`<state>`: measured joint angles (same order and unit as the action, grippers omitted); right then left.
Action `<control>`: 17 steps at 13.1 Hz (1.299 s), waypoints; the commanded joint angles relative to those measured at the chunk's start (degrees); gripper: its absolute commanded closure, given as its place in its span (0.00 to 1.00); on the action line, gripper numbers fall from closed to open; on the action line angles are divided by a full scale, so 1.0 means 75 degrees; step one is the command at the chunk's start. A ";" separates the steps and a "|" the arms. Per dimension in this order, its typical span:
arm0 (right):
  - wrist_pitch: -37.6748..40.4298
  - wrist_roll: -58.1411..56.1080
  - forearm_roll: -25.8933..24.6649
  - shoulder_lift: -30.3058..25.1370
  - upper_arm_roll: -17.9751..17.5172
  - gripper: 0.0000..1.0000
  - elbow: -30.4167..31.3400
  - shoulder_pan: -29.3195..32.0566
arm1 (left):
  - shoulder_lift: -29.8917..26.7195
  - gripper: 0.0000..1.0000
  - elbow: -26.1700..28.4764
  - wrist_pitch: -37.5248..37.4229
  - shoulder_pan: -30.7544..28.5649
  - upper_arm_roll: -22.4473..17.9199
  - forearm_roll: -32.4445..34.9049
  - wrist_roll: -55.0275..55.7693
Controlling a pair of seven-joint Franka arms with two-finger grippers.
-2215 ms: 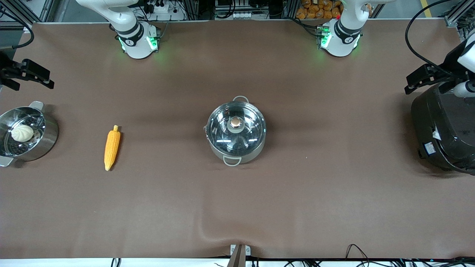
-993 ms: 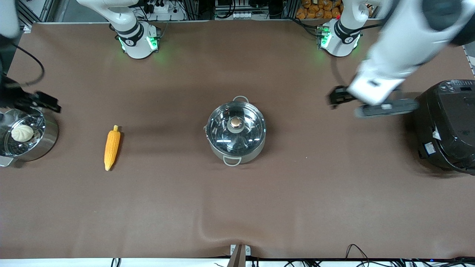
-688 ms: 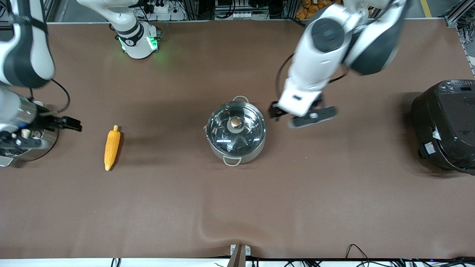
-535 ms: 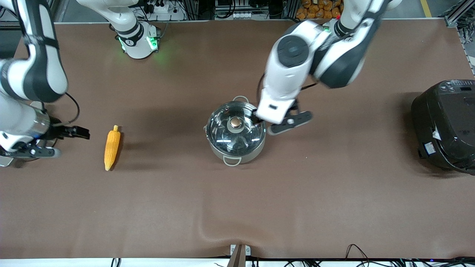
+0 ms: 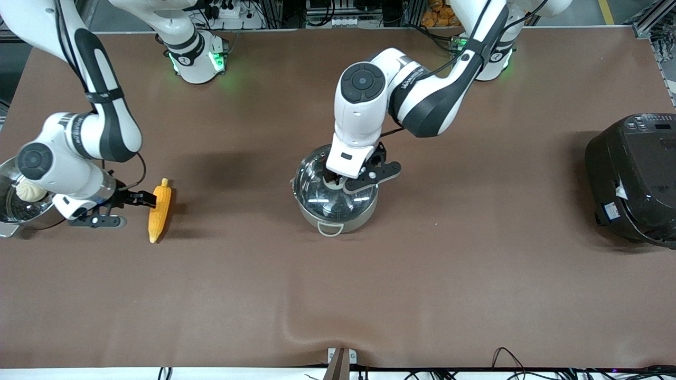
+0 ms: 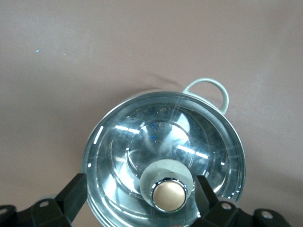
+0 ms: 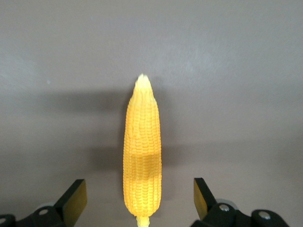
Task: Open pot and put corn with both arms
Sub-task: 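Grasp the lid knob with the left gripper while the right gripper grasps corn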
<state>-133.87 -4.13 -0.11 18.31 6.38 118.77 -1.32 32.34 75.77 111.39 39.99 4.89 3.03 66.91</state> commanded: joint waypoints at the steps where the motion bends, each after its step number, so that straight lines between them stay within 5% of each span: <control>1: -0.0500 0.0058 -0.0079 0.0486 -0.0053 0.00 0.0020 0.0035 | 0.0316 0.00 -0.0223 0.0241 0.0188 -0.0113 0.0205 0.0161; 8: -0.1426 0.0058 -0.0055 0.1343 -0.0053 0.00 -0.0051 -0.0012 | 0.0774 0.02 -0.0188 0.0746 0.0492 -0.0113 0.0263 0.0337; 9: -0.1451 0.0058 -0.0055 0.1355 -0.0053 0.14 -0.0039 0.0000 | 0.0774 0.03 -0.0176 0.0746 0.0597 -0.0113 0.0275 0.0418; 10: -0.1451 0.0058 -0.0055 0.1401 -0.0053 0.66 -0.0027 0.0000 | 0.0774 0.07 -0.0165 0.0734 0.0598 -0.0101 0.0275 0.0454; 11: -0.1474 0.0023 -0.0055 0.1414 -0.0065 1.00 -0.0016 0.0081 | 0.0774 0.09 -0.0153 0.0734 0.0610 -0.0101 0.0275 0.0477; 17: -0.1346 -0.0176 -0.0055 0.1063 -0.0065 1.00 -0.0039 0.0082 | 0.0832 0.21 -0.0059 0.0734 0.0610 -0.0089 0.0287 0.0513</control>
<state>-144.56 -4.55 -0.11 28.37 6.29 118.60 -1.25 38.28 75.66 117.03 44.13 4.62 3.29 68.85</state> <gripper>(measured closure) 0.559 0.189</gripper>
